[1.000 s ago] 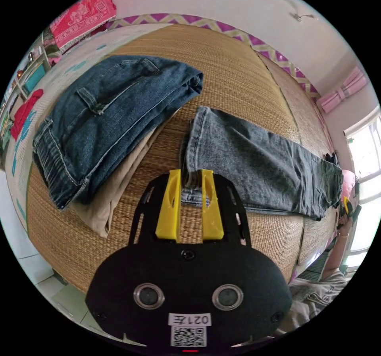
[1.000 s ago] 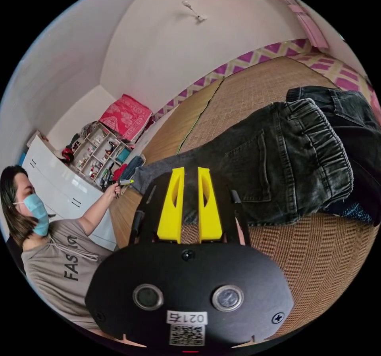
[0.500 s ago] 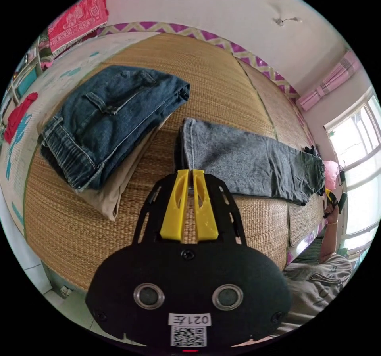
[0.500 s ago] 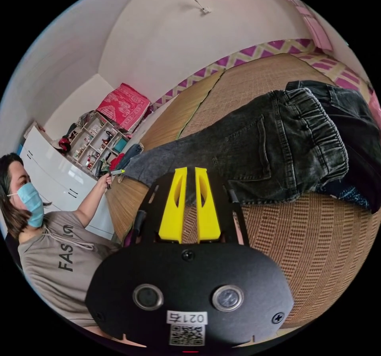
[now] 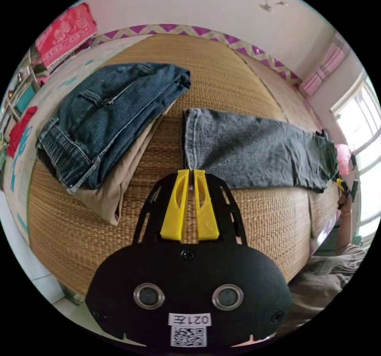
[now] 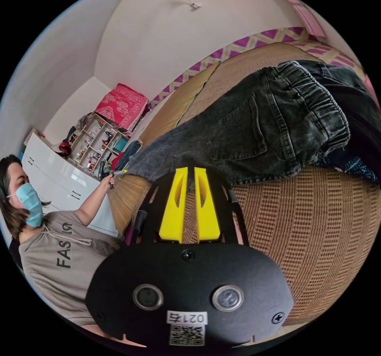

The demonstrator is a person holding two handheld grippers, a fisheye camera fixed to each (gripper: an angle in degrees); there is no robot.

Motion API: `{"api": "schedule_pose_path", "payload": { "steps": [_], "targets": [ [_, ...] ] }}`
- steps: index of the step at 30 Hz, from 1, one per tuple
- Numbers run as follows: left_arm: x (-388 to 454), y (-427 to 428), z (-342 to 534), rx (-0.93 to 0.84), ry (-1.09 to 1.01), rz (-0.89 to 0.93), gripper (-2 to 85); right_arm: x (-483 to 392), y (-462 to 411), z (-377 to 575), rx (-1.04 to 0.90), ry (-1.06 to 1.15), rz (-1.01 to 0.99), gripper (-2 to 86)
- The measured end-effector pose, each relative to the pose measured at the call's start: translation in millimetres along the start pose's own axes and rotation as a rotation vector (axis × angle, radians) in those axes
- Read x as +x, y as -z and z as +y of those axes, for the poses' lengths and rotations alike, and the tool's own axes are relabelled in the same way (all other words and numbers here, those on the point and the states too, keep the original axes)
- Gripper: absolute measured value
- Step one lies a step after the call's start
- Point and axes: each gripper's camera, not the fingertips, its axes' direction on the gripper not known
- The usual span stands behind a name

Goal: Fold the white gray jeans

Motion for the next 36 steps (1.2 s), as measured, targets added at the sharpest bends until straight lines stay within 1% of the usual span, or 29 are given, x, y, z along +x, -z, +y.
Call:
{"api": "schedule_pose_path", "payload": {
  "steps": [3,5,7,9,11,12,13,14,17,18,19,20,21,22,23,24,25,26,27,29,31,32,34,36],
  "targets": [
    [-22.0,10.0,4.2,0.028,0.055,0.052,0.0,-2.2,20.0,-17.7,-0.004,-0.012,0.060,4.1],
    [-27.9,18.6,7.2,0.051,0.058,0.027,-0.3,-9.5,37.6,-28.6,0.027,0.014,0.076,3.8],
    [-34.1,27.1,11.2,0.055,0.096,-0.171,-0.8,-27.1,49.2,-45.7,0.073,0.120,0.083,2.1],
    [-40.7,26.4,11.5,0.020,0.074,-0.225,-0.9,-39.0,41.8,-60.5,0.080,0.211,0.104,0.7],
    [-47.2,40.9,17.3,0.058,0.080,-0.198,-0.9,-43.8,19.1,-76.9,0.019,0.267,0.157,-0.2],
    [-47.0,56.3,22.2,0.098,0.078,-0.168,-0.9,-43.1,-2.7,-86.9,-0.085,0.278,0.208,-0.5],
    [-39.6,73.0,26.8,0.135,0.040,-0.112,-0.9,-40.3,-25.8,-95.7,-0.253,0.249,0.261,-0.7],
    [-33.0,80.1,28.3,0.143,0.012,-0.092,-1.0,-44.1,-20.4,-99.9,-0.232,0.261,0.260,-0.7],
    [25.9,106.5,33.5,0.166,-0.154,-0.063,-1.0,-68.9,-14.2,-124.7,-0.415,0.309,0.327,-0.7],
    [54.0,110.3,33.6,0.172,-0.224,-0.034,-1.0,-89.0,-18.7,-134.7,-0.490,0.369,0.411,-0.8],
    [80.0,110.5,31.8,0.171,-0.282,-0.015,-0.9,-116.0,-16.6,-141.9,-0.428,0.449,0.439,-0.8],
    [92.3,109.3,30.3,0.169,-0.307,-0.012,-0.9,-130.8,-13.4,-145.2,-0.363,0.488,0.406,-0.8],
    [112.9,104.5,25.8,0.156,-0.345,-0.013,-0.9,-155.6,-9.3,-151.5,-0.251,0.543,0.283,-0.9],
    [127.9,97.8,21.3,0.141,-0.377,-0.029,-0.9,-169.7,-15.0,-160.2,-0.206,0.540,0.204,-0.9],
    [132.7,94.0,19.5,0.132,-0.387,-0.044,-0.9,-174.0,-21.8,-164.3,-0.210,0.531,0.194,-1.0],
    [136.5,86.4,16.7,0.106,-0.394,-0.071,-0.9,-179.8,-42.2,-168.4,-0.277,0.537,0.210,-1.0],
    [132.6,80.3,15.4,0.072,-0.392,-0.084,-0.9,-179.6,-68.5,-165.3,-0.425,0.553,0.260,-0.9],
    [128.2,78.5,15.6,0.056,-0.387,-0.085,-0.8,-179.7,-73.9,-160.8,-0.452,0.573,0.268,-0.9],
    [115.2,78.6,17.3,0.037,-0.363,-0.084,-0.8,-179.6,-65.0,-156.6,-0.418,0.575,0.271,-0.8],
    [84.0,87.2,22.0,0.048,-0.268,-0.050,-0.5,-175.0,-53.3,-160.7,-0.450,0.522,0.231,-0.8],
    [26.5,101.9,33.6,0.078,-0.077,0.076,0.4,-171.2,-45.3,-162.6,-0.468,0.489,0.220,-0.7],
    [12.0,105.5,37.9,0.088,-0.030,0.109,1.3,-170.7,-43.1,-162.4,-0.460,0.479,0.219,-0.7],
    [-40.6,121.5,57.8,0.151,0.157,0.193,4.1,-174.2,-28.1,-153.1,-0.378,0.465,0.235,-0.7],
    [-71.9,130.9,70.0,0.192,0.275,0.227,5.9,-180.6,-6.3,-136.7,-0.271,0.469,0.221,-0.7]
  ]
}}
